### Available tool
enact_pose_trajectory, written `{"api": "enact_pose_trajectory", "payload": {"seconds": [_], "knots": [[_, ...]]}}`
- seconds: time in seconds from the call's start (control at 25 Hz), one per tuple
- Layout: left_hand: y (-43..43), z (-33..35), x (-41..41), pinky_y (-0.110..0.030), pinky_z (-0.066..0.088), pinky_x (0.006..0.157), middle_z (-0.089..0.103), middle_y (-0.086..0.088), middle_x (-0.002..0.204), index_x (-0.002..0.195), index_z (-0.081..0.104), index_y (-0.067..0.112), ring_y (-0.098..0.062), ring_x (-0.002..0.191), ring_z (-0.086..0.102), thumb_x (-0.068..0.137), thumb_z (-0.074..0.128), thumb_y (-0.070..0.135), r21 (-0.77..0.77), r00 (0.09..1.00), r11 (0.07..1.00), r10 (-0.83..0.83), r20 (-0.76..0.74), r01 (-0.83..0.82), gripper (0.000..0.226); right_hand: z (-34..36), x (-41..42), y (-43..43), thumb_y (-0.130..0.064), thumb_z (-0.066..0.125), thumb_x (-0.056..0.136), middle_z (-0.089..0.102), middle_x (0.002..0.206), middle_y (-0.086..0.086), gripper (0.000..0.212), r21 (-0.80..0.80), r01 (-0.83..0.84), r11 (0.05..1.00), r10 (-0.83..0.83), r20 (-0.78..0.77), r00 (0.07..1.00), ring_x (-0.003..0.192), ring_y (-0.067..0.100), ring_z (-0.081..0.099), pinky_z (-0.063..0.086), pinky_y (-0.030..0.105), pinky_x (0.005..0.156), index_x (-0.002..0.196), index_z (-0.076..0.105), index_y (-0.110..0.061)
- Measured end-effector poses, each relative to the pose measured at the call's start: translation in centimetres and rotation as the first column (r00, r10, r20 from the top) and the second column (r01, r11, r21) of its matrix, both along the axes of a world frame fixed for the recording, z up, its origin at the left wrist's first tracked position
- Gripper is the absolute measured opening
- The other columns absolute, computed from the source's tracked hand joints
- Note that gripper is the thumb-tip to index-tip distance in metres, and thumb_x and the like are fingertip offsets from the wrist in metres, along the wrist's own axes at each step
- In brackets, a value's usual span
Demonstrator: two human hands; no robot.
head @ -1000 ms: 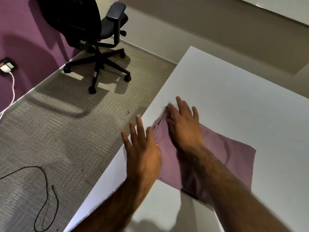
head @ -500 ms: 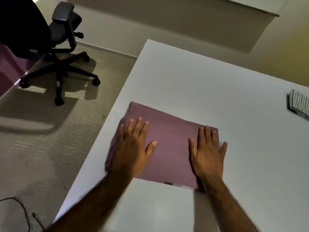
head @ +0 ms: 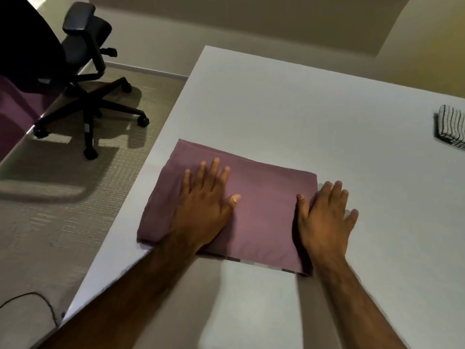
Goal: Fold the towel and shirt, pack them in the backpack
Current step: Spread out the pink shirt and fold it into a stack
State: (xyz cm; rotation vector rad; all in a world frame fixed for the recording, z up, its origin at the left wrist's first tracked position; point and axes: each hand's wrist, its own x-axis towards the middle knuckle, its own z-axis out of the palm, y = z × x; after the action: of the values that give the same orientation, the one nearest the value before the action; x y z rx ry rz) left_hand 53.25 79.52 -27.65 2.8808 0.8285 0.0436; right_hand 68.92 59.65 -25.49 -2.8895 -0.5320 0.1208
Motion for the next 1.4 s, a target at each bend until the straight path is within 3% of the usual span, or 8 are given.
{"api": "enact_pose_trajectory", "payload": {"seconds": [0.16, 0.36, 0.6, 0.76, 0.88, 1.08, 1.24, 1.4], "knots": [[0.6, 0.4, -1.6, -0.054, -0.007, 0.125, -0.011, -0.005, 0.171, 0.164, -0.001, 0.024, -0.029, 0.158, -0.007, 0.094, 0.000, 0.078, 0.027, 0.996, 0.997, 0.078, -0.036, -0.077, 0.089, 1.3, -0.6, -1.7, -0.059, 0.042, 0.099, 0.050, 0.143, 0.015, 0.064, -0.015, -0.006, 1.000, 0.006, -0.018, 1.000, 0.131, 0.035, 0.048, 0.043, 0.055, 0.104, 0.135, 0.049, -0.007], [0.4, 0.6, -1.6, -0.057, -0.002, 0.125, -0.005, -0.007, 0.172, 0.164, 0.002, 0.023, -0.032, 0.158, -0.002, 0.091, -0.001, 0.081, 0.042, 0.995, 0.997, 0.074, -0.071, -0.071, 0.093, 2.3, -0.4, -1.1, -0.043, 0.069, 0.090, 0.068, 0.092, 0.005, 0.032, 0.203, 0.109, 0.973, -0.029, -0.362, 0.932, 0.079, 0.022, 0.065, 0.057, 0.039, 0.075, 0.097, 0.064, -0.012], [-4.0, 1.1, 2.0, -0.056, -0.006, 0.124, -0.005, -0.009, 0.172, 0.164, 0.002, 0.020, -0.033, 0.157, -0.003, 0.095, 0.003, 0.074, -0.035, 0.989, 0.990, 0.131, -0.070, -0.134, 0.088, 5.7, 5.0, -3.1, -0.011, 0.080, 0.081, 0.075, 0.081, 0.014, 0.011, 0.396, 0.363, 0.843, -0.039, -0.629, 0.776, 0.076, 0.031, 0.073, 0.061, 0.045, 0.077, 0.086, 0.073, -0.005], [-1.5, 2.7, 1.0, -0.052, -0.011, 0.124, -0.018, 0.002, 0.170, 0.162, -0.010, 0.030, -0.025, 0.157, -0.016, 0.094, 0.008, 0.067, -0.081, 0.988, 0.991, -0.116, -0.104, 0.108, 0.080, 10.5, 9.3, -5.2, -0.013, 0.078, 0.086, 0.077, 0.099, 0.015, 0.022, 0.348, 0.373, 0.860, 0.030, -0.764, 0.645, 0.098, 0.033, 0.072, 0.058, 0.043, 0.086, 0.104, 0.074, -0.002], [2.1, 2.7, -3.5, -0.051, -0.015, 0.124, -0.033, 0.007, 0.164, 0.158, -0.022, 0.037, -0.019, 0.152, -0.029, 0.087, 0.013, 0.086, -0.095, 0.957, 0.977, -0.207, -0.202, 0.191, 0.093, 13.3, 8.9, -3.4, -0.010, 0.076, 0.087, 0.078, 0.101, 0.011, 0.022, 0.426, 0.280, 0.860, 0.165, -0.753, 0.637, 0.098, 0.032, 0.074, 0.059, 0.049, 0.091, 0.109, 0.072, -0.008], [2.3, 2.1, -4.9, -0.050, -0.020, 0.122, -0.039, 0.010, 0.161, 0.155, -0.029, 0.035, -0.014, 0.147, -0.039, 0.085, 0.029, 0.090, -0.168, 0.953, 0.964, -0.236, -0.192, 0.205, 0.105, 14.8, 1.9, 3.9, -0.007, 0.076, 0.087, 0.075, 0.094, 0.009, 0.023, 0.521, 0.066, 0.851, 0.309, -0.599, 0.738, 0.080, 0.027, 0.074, 0.062, 0.036, 0.065, 0.104, 0.065, -0.017], [2.6, 1.8, -4.9, -0.053, -0.024, 0.119, -0.040, 0.005, 0.161, 0.155, -0.029, 0.034, -0.016, 0.146, -0.041, 0.085, 0.026, 0.090, -0.226, 0.953, 0.955, -0.235, -0.193, 0.190, 0.105, 12.9, -3.7, 9.5, -0.014, 0.074, 0.089, 0.065, 0.084, 0.001, 0.019, 0.406, -0.141, 0.903, 0.317, -0.408, 0.857, 0.074, 0.017, 0.067, 0.055, 0.029, 0.062, 0.085, 0.056, -0.019], [2.7, 0.8, -5.2, -0.061, -0.013, 0.121, -0.024, -0.006, 0.168, 0.156, -0.025, 0.033, -0.029, 0.152, -0.029, 0.083, 0.014, 0.082, -0.174, 0.956, 0.954, -0.268, -0.118, 0.245, 0.096, 10.4, -9.1, 13.7, -0.022, 0.068, 0.095, 0.060, 0.097, -0.001, 0.018, 0.219, -0.274, 0.937, 0.337, -0.348, 0.875, 0.076, 0.013, 0.057, 0.048, 0.024, 0.073, 0.109, 0.058, -0.014]]}}
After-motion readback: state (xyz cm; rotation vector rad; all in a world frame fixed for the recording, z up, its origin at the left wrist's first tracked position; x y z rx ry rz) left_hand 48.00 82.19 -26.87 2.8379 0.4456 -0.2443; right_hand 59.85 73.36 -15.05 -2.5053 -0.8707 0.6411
